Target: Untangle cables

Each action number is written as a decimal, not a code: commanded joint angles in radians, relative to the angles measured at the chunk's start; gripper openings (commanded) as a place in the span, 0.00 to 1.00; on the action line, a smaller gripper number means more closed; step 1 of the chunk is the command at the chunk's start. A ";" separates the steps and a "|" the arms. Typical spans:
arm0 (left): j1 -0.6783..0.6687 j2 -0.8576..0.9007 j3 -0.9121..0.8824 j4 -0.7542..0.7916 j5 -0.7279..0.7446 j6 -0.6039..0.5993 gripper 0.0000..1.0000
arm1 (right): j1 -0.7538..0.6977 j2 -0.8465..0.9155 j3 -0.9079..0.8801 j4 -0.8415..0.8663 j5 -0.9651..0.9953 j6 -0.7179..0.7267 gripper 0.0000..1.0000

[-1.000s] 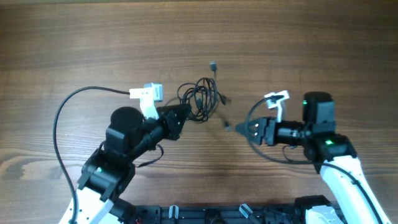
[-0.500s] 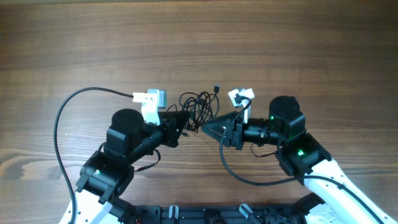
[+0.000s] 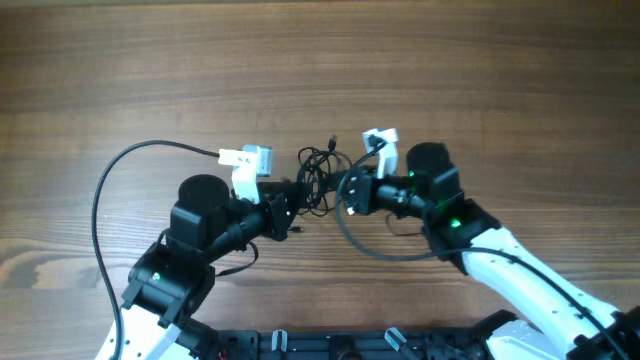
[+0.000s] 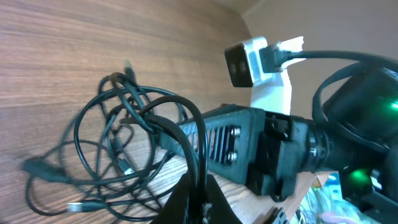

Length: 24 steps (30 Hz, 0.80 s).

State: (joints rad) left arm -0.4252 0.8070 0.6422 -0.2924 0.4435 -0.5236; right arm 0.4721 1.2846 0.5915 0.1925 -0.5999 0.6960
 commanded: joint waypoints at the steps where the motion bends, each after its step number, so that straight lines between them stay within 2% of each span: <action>1: 0.087 -0.071 0.000 -0.017 -0.018 0.021 0.04 | -0.203 -0.100 0.004 -0.143 0.019 0.010 0.04; 6: 0.259 -0.156 0.000 -0.121 -0.078 0.018 0.04 | -0.547 -0.282 0.004 -0.417 0.016 -0.100 0.05; 8: 0.322 -0.168 0.000 -0.149 -0.105 0.010 0.04 | -0.650 -0.338 0.004 -0.479 0.017 -0.128 0.04; 12: 0.464 -0.169 0.000 -0.181 -0.173 -0.127 0.04 | -0.848 -0.418 0.004 -0.546 0.017 -0.128 0.04; 16: 0.568 -0.169 0.000 -0.181 -0.170 -0.269 0.04 | -0.928 -0.417 0.004 -0.569 0.013 -0.082 0.04; 18: 0.579 -0.168 0.000 -0.167 -0.096 -0.292 0.04 | -0.929 -0.404 0.004 -0.575 -0.056 -0.098 0.05; 19: 0.578 -0.164 0.000 -0.150 -0.017 -0.283 0.04 | -0.929 -0.396 0.004 -0.576 -0.083 -0.098 0.12; 21: 0.576 -0.150 -0.001 -0.092 0.178 -0.184 0.04 | -0.929 -0.382 0.004 -0.575 -0.143 -0.108 0.47; 22: 0.571 -0.138 -0.001 -0.052 0.301 -0.111 0.04 | -0.929 -0.375 0.004 -0.574 -0.199 -0.137 0.69; 24: 0.539 -0.106 -0.001 0.008 0.475 -0.039 0.04 | -0.922 -0.357 0.004 -0.571 -0.364 -0.227 0.92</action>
State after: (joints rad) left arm 0.1429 0.6697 0.6422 -0.3378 0.5877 -0.6964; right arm -0.4526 0.9062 0.5926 -0.3851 -0.7368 0.5854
